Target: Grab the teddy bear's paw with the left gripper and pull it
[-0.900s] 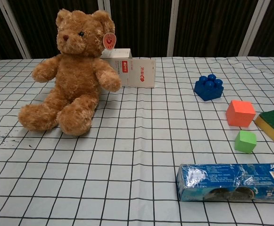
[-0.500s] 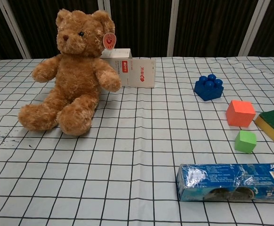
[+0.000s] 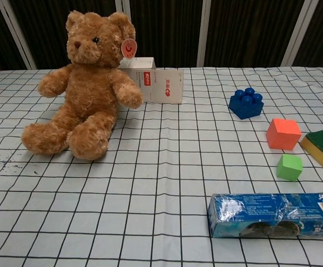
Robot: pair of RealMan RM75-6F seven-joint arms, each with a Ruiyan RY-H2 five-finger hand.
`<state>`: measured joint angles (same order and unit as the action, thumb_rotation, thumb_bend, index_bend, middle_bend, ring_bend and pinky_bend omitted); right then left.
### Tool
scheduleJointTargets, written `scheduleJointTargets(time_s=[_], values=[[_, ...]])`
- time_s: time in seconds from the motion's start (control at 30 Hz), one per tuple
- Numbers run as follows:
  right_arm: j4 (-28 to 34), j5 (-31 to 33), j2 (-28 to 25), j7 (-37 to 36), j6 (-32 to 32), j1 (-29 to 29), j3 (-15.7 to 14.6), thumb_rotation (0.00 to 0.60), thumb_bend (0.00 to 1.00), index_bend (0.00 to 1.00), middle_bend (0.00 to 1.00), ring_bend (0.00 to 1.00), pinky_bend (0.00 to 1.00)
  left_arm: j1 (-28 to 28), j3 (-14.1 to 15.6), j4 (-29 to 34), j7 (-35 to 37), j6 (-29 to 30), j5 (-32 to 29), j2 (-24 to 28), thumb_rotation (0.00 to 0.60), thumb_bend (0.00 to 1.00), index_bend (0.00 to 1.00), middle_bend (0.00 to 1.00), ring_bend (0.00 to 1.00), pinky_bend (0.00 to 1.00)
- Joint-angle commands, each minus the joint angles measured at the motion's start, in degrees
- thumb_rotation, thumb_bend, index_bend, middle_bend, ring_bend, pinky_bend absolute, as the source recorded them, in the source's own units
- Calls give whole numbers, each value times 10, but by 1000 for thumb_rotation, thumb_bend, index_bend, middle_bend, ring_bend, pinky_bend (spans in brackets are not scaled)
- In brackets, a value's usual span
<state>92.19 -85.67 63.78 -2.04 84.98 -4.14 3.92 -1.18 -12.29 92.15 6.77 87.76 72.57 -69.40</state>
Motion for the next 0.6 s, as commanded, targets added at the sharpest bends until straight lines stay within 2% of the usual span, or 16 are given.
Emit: scheduleJointTargets(time_s=[0.03, 0.23, 0.33, 0.47, 0.6], values=[[-2, 0, -1, -5, 0, 0, 0, 600, 113, 16, 0, 0, 0, -21, -5, -13, 50, -41, 3, -5, 600, 389, 249, 73, 0, 0], [-4, 4, -1, -10, -7, -2, 1, 600, 114, 16, 0, 0, 0, -79, -28, -2, 248, -206, -16, 42, 600, 368, 237, 61, 0, 0], [-4, 5, -1, -10, -8, -3, 2, 600, 113, 16, 0, 0, 0, -115, -51, -9, 326, -291, -41, 67, 600, 365, 237, 60, 0, 0], [-5, 6, -1, -11, -11, -4, 1, 600, 114, 16, 0, 0, 0, -153, -76, -39, 309, -322, -89, 55, 600, 365, 237, 62, 0, 0], [-5, 7, 0, -10, -16, -6, 1, 600, 114, 16, 0, 0, 0, -179, -98, -43, 316, -362, -141, 49, 600, 364, 237, 70, 0, 0]])
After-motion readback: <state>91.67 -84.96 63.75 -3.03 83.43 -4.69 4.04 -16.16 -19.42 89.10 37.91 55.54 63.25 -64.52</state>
